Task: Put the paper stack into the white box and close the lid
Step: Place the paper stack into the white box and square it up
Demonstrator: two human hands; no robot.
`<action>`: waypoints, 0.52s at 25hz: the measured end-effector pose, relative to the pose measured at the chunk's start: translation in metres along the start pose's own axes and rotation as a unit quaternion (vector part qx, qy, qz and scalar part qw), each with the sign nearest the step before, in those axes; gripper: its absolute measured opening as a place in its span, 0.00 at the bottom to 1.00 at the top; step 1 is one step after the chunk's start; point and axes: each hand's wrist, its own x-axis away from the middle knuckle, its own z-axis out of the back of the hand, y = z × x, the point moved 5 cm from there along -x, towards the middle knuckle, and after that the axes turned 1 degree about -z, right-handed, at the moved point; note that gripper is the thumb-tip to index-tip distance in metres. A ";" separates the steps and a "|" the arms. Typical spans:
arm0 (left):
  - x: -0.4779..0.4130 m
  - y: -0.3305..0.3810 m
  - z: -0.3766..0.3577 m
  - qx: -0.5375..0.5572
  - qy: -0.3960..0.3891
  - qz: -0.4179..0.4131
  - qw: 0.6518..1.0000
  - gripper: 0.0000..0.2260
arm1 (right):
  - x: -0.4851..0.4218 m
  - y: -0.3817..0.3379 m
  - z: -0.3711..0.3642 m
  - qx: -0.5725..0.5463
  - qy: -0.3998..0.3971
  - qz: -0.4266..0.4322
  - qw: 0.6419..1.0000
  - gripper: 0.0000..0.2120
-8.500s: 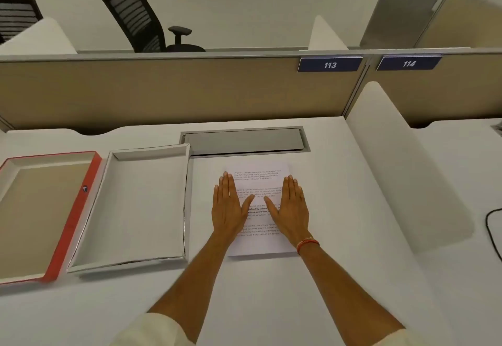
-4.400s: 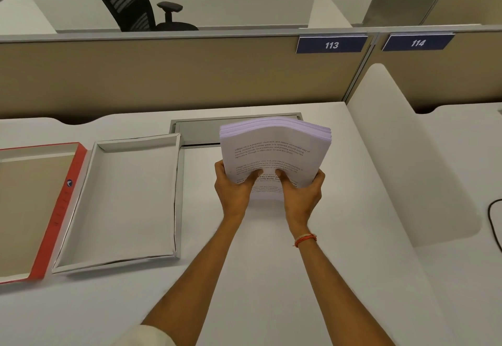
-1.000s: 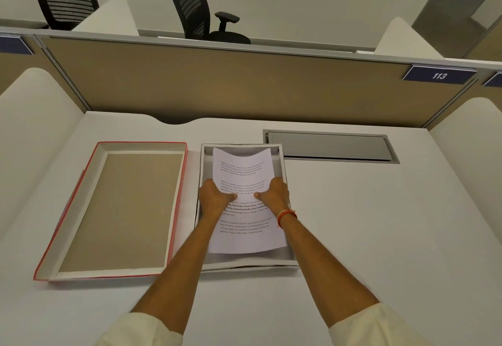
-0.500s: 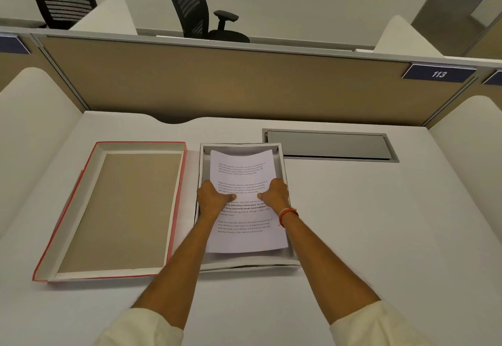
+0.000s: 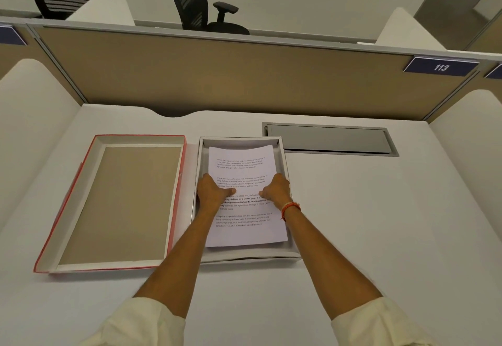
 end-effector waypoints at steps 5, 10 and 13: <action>0.005 0.002 -0.001 -0.006 0.024 -0.002 1.000 0.30 | 0.007 0.003 0.004 -0.027 0.035 -0.015 0.999 0.07; 0.010 0.003 0.003 -0.025 0.050 -0.001 0.998 0.30 | 0.010 0.006 0.007 -0.014 0.046 -0.022 0.999 0.13; 0.009 0.001 0.007 -0.045 0.039 0.000 0.998 0.31 | 0.011 0.007 0.009 -0.003 0.030 -0.029 0.999 0.10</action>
